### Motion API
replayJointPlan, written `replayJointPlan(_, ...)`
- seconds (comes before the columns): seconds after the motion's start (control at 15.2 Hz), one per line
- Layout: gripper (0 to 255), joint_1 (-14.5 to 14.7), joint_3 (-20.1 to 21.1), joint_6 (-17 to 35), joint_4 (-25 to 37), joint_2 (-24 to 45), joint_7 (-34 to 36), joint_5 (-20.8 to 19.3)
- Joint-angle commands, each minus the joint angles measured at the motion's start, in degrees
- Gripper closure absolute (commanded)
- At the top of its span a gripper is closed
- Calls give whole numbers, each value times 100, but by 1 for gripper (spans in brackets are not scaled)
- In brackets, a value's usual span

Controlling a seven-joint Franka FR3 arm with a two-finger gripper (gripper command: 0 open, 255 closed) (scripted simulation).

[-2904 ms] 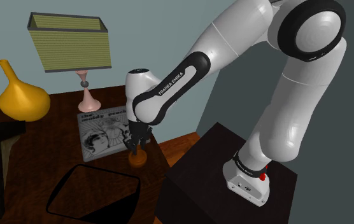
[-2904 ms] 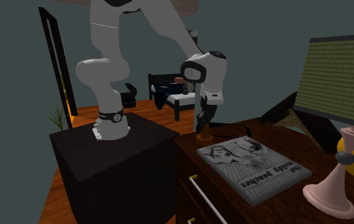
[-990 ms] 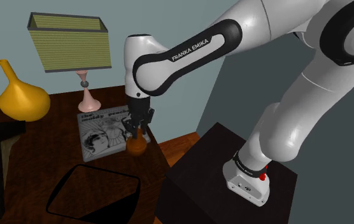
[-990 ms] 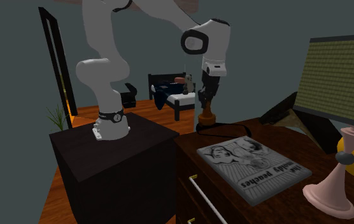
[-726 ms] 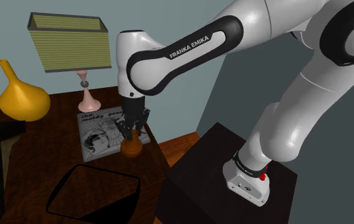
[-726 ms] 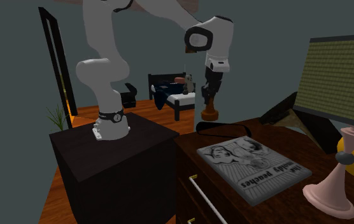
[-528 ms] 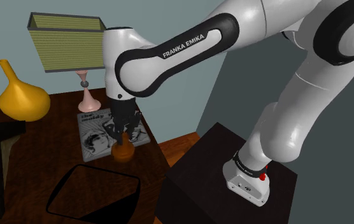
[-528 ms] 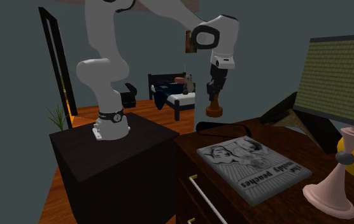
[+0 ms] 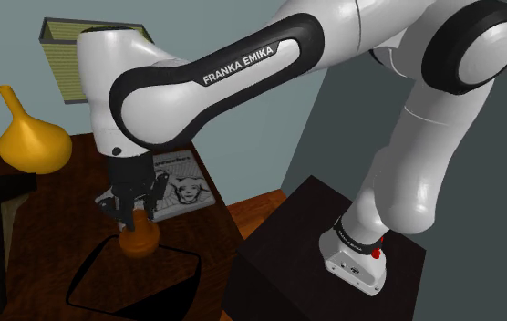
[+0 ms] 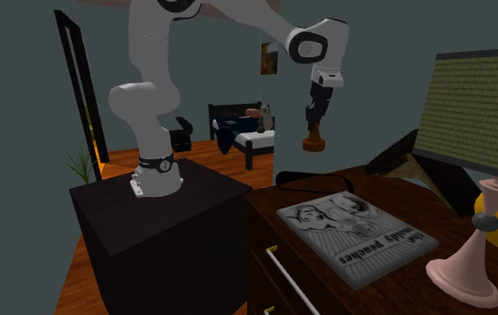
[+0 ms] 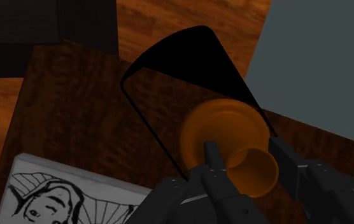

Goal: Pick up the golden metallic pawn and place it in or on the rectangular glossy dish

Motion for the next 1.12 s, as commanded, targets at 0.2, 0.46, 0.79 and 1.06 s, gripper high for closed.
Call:
replayJointPlan(0.2, 255, 252, 51, -9, 494, 454, 389, -224)
replayJointPlan(0.46, 255, 276, 31, 260, 354, 593, 373, -268)
replayJointPlan(0.79, 255, 310, 0, 588, 208, 790, 359, -332)
replayJointPlan(1.06, 255, 342, -31, 845, 114, 964, 351, -389)
